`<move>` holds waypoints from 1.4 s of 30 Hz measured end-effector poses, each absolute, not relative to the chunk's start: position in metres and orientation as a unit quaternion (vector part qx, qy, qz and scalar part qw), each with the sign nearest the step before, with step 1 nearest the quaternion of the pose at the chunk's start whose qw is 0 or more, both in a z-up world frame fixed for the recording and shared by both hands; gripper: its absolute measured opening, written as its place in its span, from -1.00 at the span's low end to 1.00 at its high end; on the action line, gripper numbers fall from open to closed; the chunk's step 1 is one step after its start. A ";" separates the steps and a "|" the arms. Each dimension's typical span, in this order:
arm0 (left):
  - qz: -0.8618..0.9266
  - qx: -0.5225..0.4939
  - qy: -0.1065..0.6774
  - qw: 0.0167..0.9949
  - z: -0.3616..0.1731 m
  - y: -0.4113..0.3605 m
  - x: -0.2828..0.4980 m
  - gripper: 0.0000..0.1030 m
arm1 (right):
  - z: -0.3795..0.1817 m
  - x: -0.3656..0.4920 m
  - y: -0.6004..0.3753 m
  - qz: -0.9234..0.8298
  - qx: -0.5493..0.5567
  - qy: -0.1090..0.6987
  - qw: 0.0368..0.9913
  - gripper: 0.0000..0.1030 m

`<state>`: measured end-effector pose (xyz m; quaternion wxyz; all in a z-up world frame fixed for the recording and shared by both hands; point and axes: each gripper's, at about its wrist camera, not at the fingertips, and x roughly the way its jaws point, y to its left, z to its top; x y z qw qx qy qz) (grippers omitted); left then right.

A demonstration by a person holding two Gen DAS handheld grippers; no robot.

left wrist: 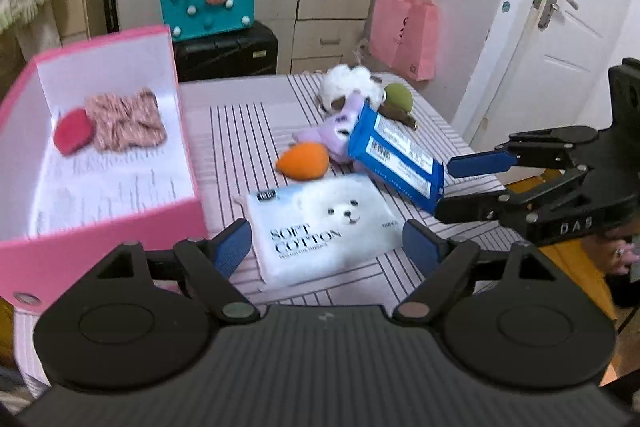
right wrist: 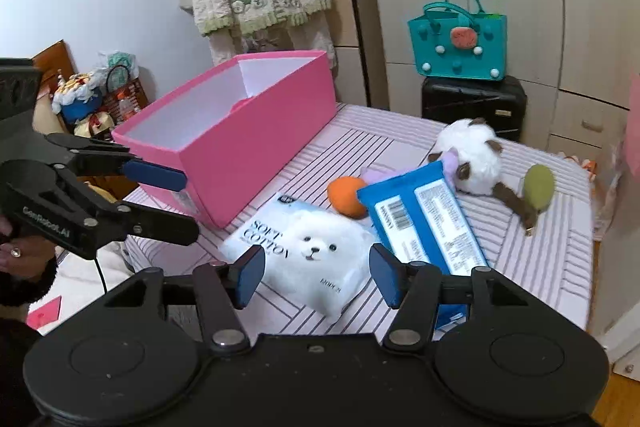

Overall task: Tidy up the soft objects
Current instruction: 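Move the left gripper to the SOFT COTTON pack and grasp its edge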

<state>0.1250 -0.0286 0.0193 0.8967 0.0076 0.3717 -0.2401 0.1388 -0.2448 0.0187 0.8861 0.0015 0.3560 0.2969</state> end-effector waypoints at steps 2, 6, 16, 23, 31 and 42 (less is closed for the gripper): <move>-0.235 -0.005 0.378 0.895 0.008 -0.031 0.128 0.61 | 0.007 0.141 -0.246 0.298 0.011 0.357 0.885 0.24; -0.211 -0.034 0.376 0.901 -0.014 -0.035 0.129 0.61 | -0.011 0.146 -0.245 0.284 0.016 0.364 0.887 0.29; -0.168 -0.071 0.358 0.916 -0.041 -0.039 0.132 0.55 | -0.029 0.145 -0.237 0.265 0.020 0.350 0.898 0.45; -0.160 -0.117 0.362 0.911 -0.053 -0.032 0.140 0.54 | -0.035 0.148 -0.232 0.274 0.010 0.355 0.894 0.71; -0.160 -0.141 0.387 0.897 -0.058 -0.019 0.147 0.15 | -0.037 0.147 -0.229 0.287 0.048 0.377 0.879 0.69; -0.162 -0.141 0.411 0.886 -0.057 -0.012 0.139 -0.40 | -0.039 0.143 -0.232 0.263 0.076 0.396 0.877 0.00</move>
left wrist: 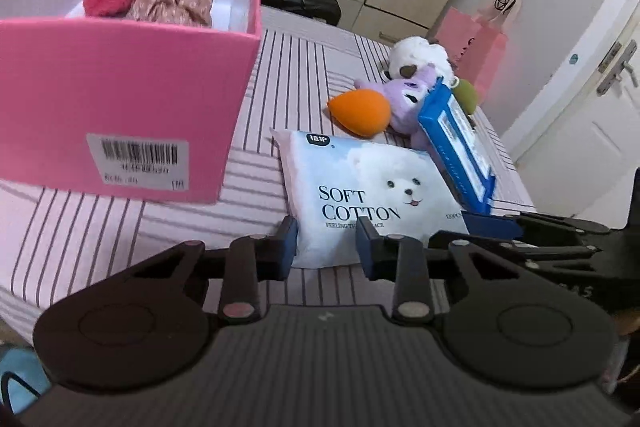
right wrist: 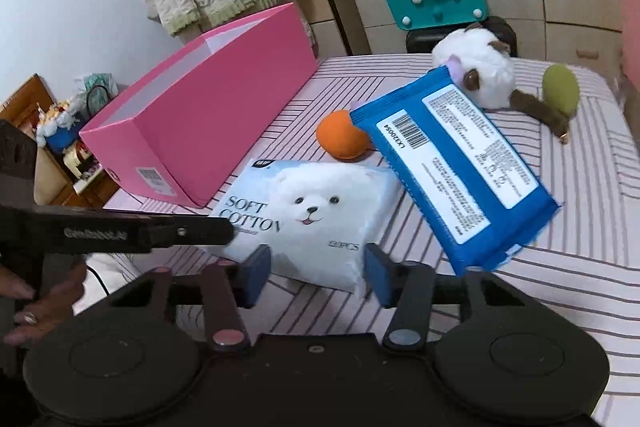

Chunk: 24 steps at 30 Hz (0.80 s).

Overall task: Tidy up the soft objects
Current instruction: 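Move the left gripper to the SOFT COTTON pack and grasp its edge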

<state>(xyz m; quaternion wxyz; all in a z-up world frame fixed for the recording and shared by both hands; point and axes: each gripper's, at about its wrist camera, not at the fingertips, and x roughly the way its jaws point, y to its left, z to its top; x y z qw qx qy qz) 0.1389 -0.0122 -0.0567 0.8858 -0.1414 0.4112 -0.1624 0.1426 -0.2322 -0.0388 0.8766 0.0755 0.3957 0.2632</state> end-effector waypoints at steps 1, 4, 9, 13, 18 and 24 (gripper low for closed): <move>-0.166 -0.143 0.417 0.882 -0.056 -0.011 0.139 -0.40 | -0.036 0.139 -0.232 0.266 0.074 0.396 0.876 0.00; -0.177 -0.123 0.437 0.873 -0.055 -0.009 0.139 -0.40 | -0.029 0.133 -0.233 0.275 0.076 0.398 0.872 0.00; -0.178 -0.072 0.433 0.881 -0.049 -0.013 0.141 -0.34 | -0.032 0.137 -0.233 0.251 0.072 0.413 0.873 0.04; -0.169 -0.070 0.433 0.883 -0.048 -0.015 0.151 -0.33 | -0.040 0.150 -0.239 0.236 0.108 0.434 0.863 0.07; -0.154 -0.072 0.436 0.884 -0.050 -0.024 0.157 -0.30 | -0.042 0.162 -0.238 0.225 0.120 0.448 0.857 0.07; -0.140 -0.081 0.436 0.885 -0.053 -0.026 0.161 -0.15 | -0.040 0.162 -0.227 0.231 0.077 0.452 0.858 -0.09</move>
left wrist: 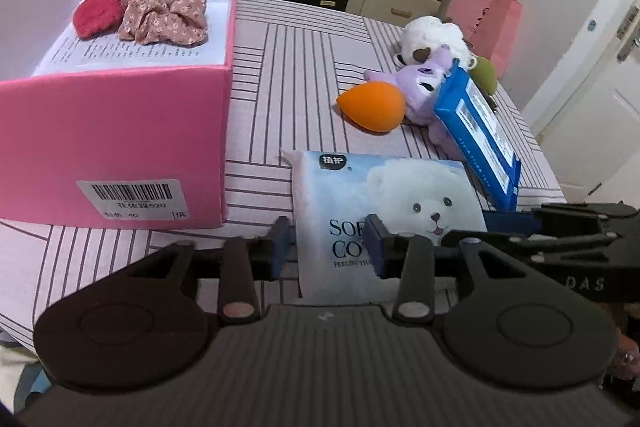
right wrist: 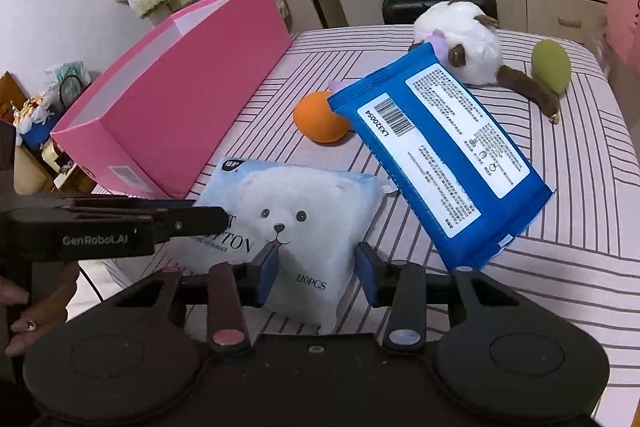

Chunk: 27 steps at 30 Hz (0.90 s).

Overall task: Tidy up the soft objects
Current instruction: 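Move the left gripper to the SOFT COTTON pack and grasp its edge, then lift the cotton pack with the left gripper and carry it over the box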

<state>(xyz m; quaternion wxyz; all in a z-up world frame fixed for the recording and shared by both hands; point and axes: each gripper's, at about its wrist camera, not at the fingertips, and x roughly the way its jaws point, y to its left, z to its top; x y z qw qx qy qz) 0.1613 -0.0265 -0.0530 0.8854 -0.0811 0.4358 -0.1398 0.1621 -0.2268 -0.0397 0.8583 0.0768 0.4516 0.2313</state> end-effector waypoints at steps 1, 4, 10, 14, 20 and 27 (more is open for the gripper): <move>-0.141 -0.081 0.435 0.886 -0.053 -0.027 0.162 -0.15 | -0.040 0.162 -0.227 0.233 0.075 0.453 0.857 -0.09; -0.145 -0.081 0.436 0.884 -0.053 -0.027 0.163 -0.21 | -0.040 0.164 -0.230 0.238 0.079 0.458 0.853 -0.09; -0.165 -0.076 0.429 0.885 -0.050 -0.029 0.159 -0.41 | -0.039 0.167 -0.229 0.240 0.080 0.462 0.850 -0.10; -0.180 -0.058 0.429 0.883 -0.044 -0.034 0.153 -0.41 | -0.033 0.167 -0.225 0.241 0.068 0.464 0.850 -0.10; -0.204 -0.012 0.415 0.887 -0.030 -0.039 0.136 -0.41 | -0.021 0.163 -0.216 0.247 0.053 0.473 0.844 0.10; -0.241 0.005 0.409 0.880 -0.004 -0.030 0.124 -0.41 | 0.003 0.151 -0.211 0.253 0.030 0.465 0.848 0.21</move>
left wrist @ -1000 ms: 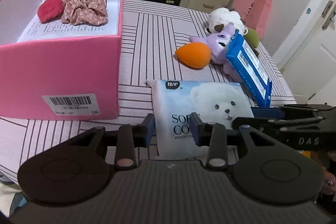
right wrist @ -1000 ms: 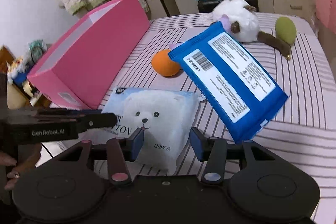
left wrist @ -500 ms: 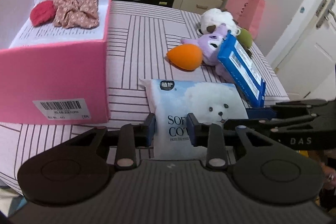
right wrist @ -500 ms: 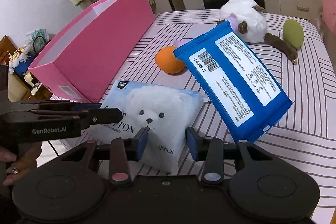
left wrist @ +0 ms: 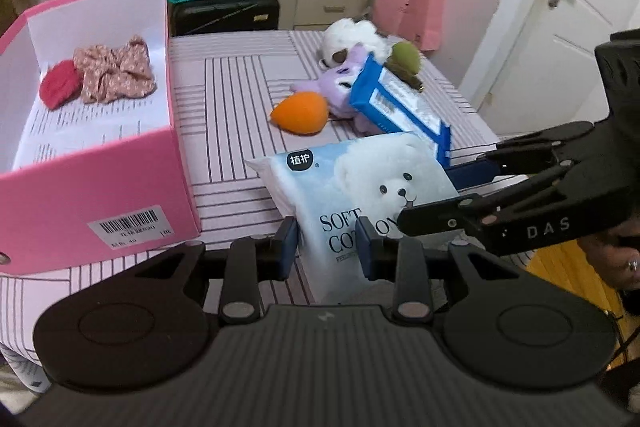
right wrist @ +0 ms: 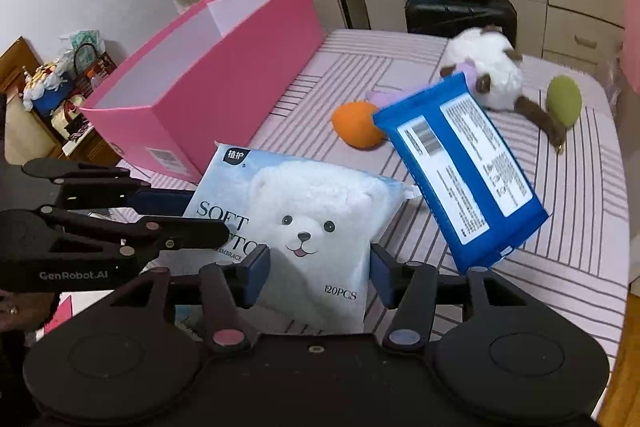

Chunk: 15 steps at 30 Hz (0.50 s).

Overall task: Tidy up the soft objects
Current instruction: 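Lift the cotton pack with the left gripper and carry it over the box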

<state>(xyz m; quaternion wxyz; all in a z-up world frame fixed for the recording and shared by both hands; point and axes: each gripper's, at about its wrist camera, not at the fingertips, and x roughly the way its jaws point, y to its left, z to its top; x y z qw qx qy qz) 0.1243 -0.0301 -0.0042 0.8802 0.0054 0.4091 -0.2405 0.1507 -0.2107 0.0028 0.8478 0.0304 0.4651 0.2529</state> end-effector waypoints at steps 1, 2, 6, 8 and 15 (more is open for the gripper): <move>-0.244 0.006 0.407 0.880 0.000 -0.029 0.123 -0.41 | 0.008 0.149 -0.209 0.255 0.027 0.463 0.848 0.22; -0.247 0.008 0.404 0.881 0.004 -0.027 0.121 -0.41 | 0.012 0.147 -0.210 0.257 0.025 0.461 0.849 0.23; -0.254 0.015 0.386 0.887 0.024 -0.022 0.112 -0.41 | 0.032 0.138 -0.206 0.265 0.009 0.444 0.856 0.25; -0.257 0.013 0.383 0.887 0.032 -0.017 0.110 -0.41 | 0.045 0.133 -0.203 0.269 -0.003 0.432 0.861 0.26; -0.262 0.011 0.365 0.893 0.057 -0.005 0.100 -0.41 | 0.073 0.118 -0.196 0.278 -0.021 0.387 0.879 0.28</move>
